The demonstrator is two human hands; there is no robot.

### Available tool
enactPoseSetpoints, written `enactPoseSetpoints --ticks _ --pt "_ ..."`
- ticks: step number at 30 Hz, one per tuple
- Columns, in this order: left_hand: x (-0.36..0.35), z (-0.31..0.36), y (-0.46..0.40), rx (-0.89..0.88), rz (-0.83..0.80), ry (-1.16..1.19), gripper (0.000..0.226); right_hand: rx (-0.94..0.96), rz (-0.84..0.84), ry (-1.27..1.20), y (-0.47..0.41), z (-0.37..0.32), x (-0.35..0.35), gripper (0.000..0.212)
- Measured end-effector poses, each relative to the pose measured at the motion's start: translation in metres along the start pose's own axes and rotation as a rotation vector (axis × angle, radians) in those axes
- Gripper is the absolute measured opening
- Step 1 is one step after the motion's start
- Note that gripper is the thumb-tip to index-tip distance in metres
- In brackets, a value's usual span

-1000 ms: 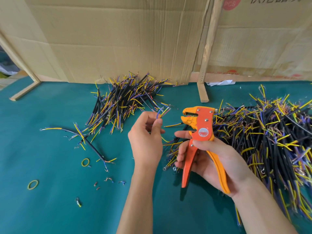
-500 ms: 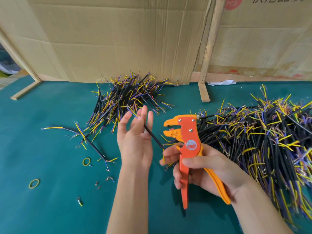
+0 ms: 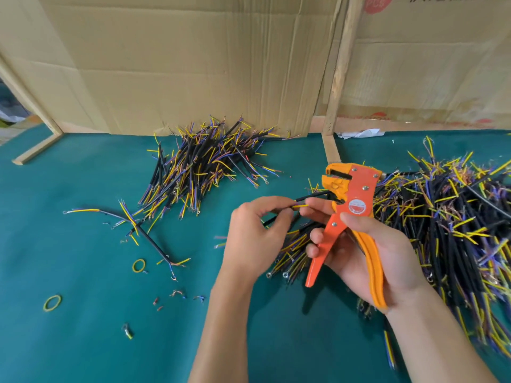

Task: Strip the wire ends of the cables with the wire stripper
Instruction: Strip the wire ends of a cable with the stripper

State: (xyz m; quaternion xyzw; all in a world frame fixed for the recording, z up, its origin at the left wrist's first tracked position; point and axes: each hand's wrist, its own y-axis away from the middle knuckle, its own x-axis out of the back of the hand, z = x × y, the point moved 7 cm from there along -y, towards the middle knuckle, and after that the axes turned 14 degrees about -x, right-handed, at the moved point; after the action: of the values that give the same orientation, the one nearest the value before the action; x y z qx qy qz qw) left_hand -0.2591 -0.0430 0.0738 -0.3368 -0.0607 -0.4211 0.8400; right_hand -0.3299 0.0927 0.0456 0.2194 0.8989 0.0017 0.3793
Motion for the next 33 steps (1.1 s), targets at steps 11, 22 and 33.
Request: enactPoseSetpoints --ticks 11,22,33 --pt "0.009 -0.006 -0.002 0.003 0.142 0.071 0.030 0.025 0.035 0.016 0.001 -0.001 -0.001 0.056" --pt "0.011 -0.011 -0.001 0.068 0.187 0.158 0.026 -0.006 0.155 0.089 -0.002 0.003 0.002 0.046" --pt "0.014 -0.009 -0.001 0.066 0.243 0.130 0.029 -0.059 0.188 -0.016 -0.004 0.008 0.000 0.043"
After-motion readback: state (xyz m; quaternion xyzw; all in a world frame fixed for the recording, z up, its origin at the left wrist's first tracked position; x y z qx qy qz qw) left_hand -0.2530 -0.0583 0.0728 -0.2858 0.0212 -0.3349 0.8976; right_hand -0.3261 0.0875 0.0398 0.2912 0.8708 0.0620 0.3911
